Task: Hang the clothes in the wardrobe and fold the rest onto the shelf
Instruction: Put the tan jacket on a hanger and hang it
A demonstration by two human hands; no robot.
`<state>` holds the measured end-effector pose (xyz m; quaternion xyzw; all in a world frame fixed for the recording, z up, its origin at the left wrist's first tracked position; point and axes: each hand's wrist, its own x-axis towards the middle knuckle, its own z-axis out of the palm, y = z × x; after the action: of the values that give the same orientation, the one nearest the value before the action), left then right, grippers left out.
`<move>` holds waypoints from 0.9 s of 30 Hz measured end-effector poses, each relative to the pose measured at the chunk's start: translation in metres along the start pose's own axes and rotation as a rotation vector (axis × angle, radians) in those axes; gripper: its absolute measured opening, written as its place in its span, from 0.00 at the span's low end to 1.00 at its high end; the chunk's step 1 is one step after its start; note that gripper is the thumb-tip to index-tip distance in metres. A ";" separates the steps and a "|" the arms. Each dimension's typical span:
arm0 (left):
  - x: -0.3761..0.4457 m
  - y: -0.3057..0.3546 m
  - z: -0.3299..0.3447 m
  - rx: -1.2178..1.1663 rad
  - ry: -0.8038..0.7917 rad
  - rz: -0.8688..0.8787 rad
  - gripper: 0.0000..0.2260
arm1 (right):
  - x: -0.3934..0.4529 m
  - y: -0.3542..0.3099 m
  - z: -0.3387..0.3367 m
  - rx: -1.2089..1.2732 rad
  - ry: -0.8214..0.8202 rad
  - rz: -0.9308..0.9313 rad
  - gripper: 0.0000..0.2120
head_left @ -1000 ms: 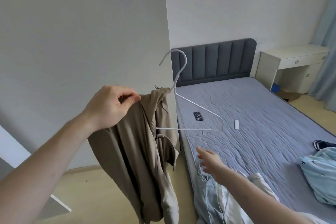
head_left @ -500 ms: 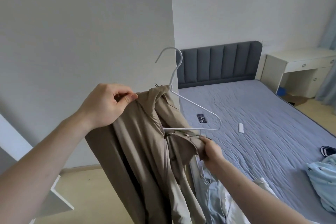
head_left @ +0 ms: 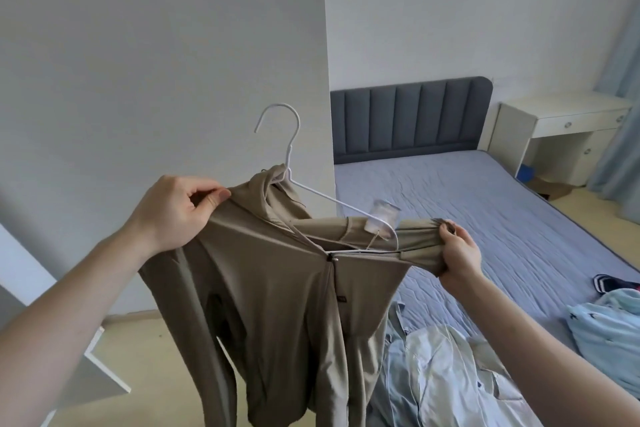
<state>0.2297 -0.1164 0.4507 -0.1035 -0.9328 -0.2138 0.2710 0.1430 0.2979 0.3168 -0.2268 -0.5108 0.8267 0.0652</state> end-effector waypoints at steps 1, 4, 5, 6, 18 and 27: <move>-0.002 -0.001 0.000 -0.014 -0.013 0.002 0.04 | 0.001 -0.002 -0.002 -0.007 -0.016 0.004 0.06; -0.004 -0.002 0.002 -0.008 -0.087 0.005 0.11 | 0.000 -0.007 -0.001 -0.031 -0.071 0.018 0.10; -0.005 -0.002 0.003 0.047 -0.118 0.011 0.13 | -0.001 -0.009 0.000 -0.035 -0.081 0.013 0.09; -0.006 -0.002 0.005 0.119 -0.145 0.027 0.15 | -0.002 -0.013 0.002 -0.035 -0.085 0.005 0.08; -0.016 -0.008 0.076 0.355 -0.253 -0.083 0.14 | -0.058 -0.071 0.071 -0.157 -0.449 -0.245 0.06; -0.006 -0.003 0.110 -0.101 0.039 -0.414 0.16 | -0.144 -0.025 0.096 -0.538 -1.286 -0.217 0.08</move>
<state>0.1832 -0.0692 0.3620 0.0812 -0.9169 -0.3132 0.2336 0.2258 0.1829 0.4193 0.3508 -0.6545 0.6305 -0.2257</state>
